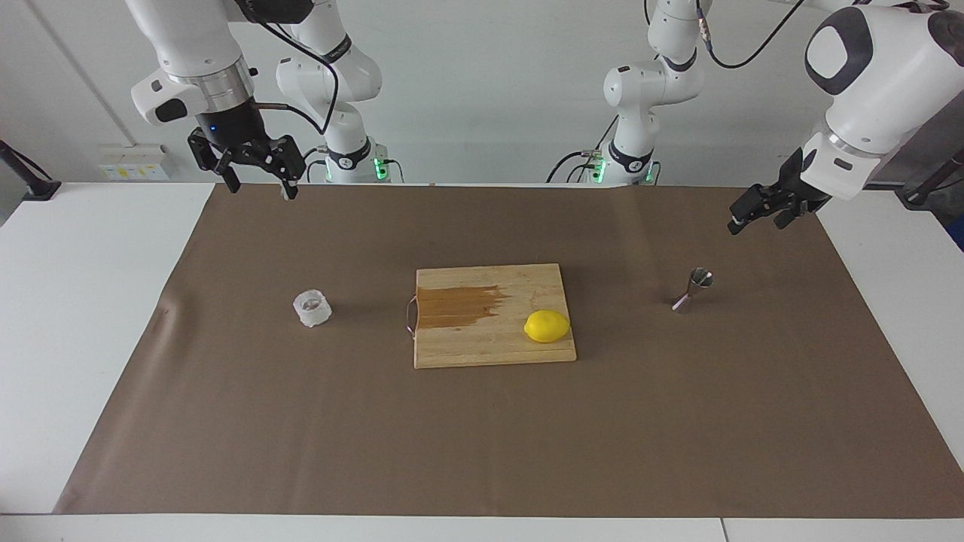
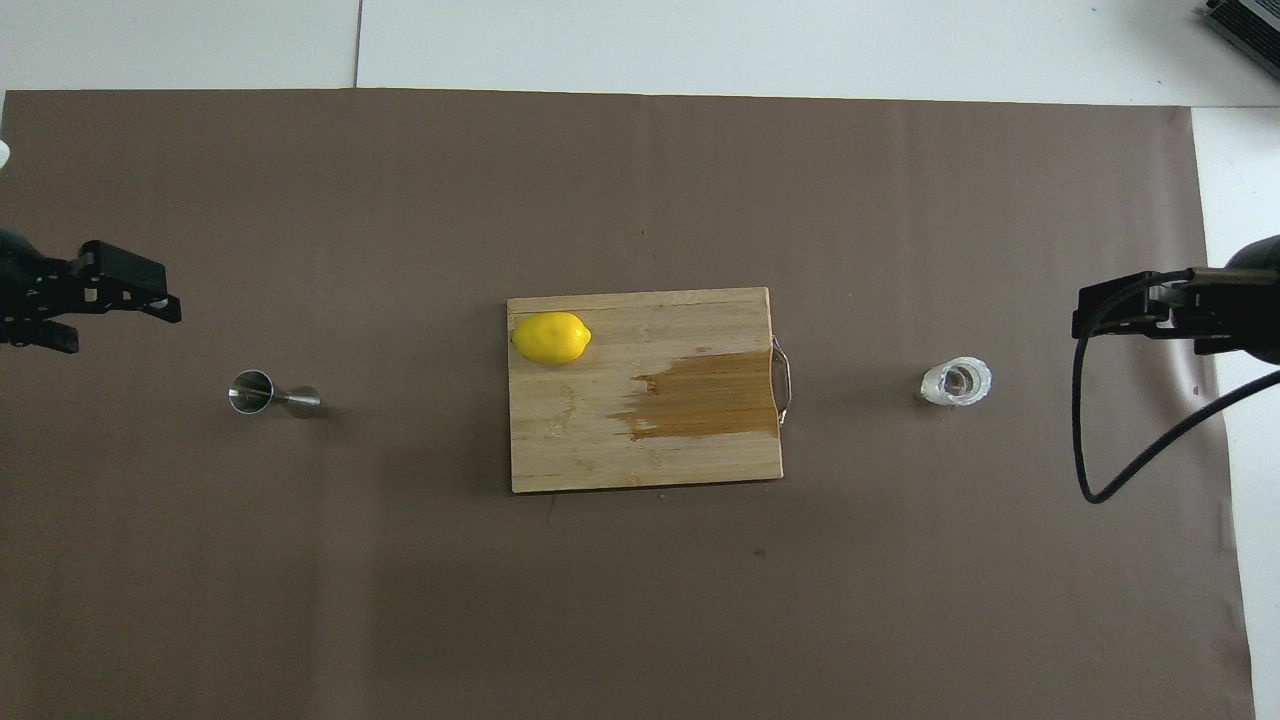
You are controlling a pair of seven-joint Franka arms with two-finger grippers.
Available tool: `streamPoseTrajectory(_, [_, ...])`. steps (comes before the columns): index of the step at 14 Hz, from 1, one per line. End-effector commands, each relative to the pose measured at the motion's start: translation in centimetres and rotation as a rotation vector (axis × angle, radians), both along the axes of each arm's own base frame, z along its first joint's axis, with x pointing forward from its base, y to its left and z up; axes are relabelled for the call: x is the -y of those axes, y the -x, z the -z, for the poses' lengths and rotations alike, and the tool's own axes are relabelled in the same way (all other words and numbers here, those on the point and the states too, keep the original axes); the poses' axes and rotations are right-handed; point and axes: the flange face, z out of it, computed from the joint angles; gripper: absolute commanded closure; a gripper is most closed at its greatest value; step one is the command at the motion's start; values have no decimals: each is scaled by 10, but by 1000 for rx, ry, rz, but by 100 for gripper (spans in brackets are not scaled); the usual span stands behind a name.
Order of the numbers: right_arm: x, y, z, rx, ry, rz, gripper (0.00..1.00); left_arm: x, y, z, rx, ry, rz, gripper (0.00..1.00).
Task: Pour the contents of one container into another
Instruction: 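Open the left gripper and move it toward the small metal cup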
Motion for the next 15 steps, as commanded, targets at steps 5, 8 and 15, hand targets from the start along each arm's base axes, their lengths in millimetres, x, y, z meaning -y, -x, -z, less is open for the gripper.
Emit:
streamPoseTrajectory(5, [3, 7, -2, -6, -24, -12, 0, -55, -16, 38, -101, 169, -602, 0])
streamPoseTrajectory(8, [3, 7, -2, -6, -23, -12, 0, -74, -7, 61, -203, 291, -847, 0])
streamPoseTrajectory(15, [3, 7, -2, -6, -23, -12, 0, -113, 46, 101, -373, 569, -1266, 0])
